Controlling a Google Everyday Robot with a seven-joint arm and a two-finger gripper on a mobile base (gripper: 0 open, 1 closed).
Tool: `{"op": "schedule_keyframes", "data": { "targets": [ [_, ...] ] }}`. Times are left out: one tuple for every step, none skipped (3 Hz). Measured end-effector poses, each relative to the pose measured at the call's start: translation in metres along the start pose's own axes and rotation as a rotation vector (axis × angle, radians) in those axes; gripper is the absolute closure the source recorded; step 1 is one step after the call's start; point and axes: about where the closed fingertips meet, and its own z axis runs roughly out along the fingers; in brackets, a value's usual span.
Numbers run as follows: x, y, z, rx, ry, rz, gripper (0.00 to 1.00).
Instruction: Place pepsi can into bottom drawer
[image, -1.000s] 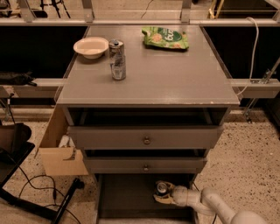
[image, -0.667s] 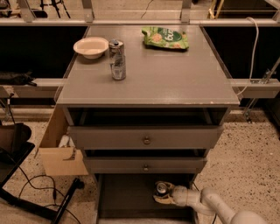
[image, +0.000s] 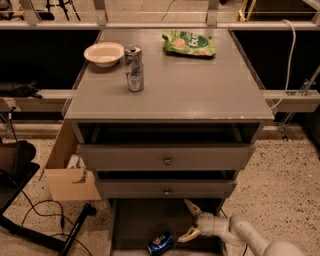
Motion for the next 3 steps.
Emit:
{"op": "schedule_keyframes", "data": {
  "targets": [
    [0.000, 0.000, 0.000, 0.000, 0.000, 0.000, 0.00],
    [-0.010, 0.006, -0.008, -0.007, -0.029, 0.005, 0.00],
    [-0.030, 0.025, -0.058, -0.005, 0.047, -0.051, 0.00]
  ]
}}
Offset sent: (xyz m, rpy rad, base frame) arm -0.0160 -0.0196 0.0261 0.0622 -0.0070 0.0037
